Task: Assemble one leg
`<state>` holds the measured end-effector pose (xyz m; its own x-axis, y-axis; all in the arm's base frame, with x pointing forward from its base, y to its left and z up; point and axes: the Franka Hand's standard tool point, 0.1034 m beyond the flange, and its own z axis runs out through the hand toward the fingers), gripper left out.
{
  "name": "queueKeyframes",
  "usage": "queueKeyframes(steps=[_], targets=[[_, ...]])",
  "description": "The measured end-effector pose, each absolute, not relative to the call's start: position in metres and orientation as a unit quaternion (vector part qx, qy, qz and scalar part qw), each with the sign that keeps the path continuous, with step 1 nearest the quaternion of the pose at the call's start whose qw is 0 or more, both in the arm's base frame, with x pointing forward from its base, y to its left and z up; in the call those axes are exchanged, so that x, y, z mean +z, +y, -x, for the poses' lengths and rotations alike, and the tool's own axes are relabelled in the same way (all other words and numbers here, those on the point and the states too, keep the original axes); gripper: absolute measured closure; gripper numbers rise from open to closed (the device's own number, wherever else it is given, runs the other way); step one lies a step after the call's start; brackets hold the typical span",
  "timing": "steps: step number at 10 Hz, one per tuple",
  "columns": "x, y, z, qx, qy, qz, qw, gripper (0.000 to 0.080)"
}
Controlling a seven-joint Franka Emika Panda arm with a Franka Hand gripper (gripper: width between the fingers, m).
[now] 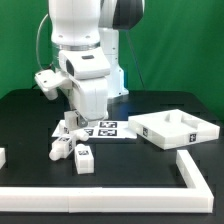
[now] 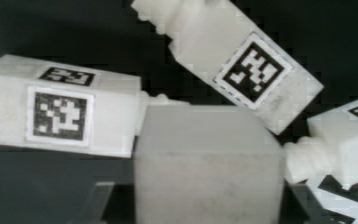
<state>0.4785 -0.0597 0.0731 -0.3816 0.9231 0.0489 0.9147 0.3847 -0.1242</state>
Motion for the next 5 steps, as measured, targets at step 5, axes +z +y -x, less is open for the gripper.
queueKeyframes(steps=[5], targets=[[0.041, -0.154, -0.469, 0.042, -0.86, 0.503, 0.077, 0.0522]])
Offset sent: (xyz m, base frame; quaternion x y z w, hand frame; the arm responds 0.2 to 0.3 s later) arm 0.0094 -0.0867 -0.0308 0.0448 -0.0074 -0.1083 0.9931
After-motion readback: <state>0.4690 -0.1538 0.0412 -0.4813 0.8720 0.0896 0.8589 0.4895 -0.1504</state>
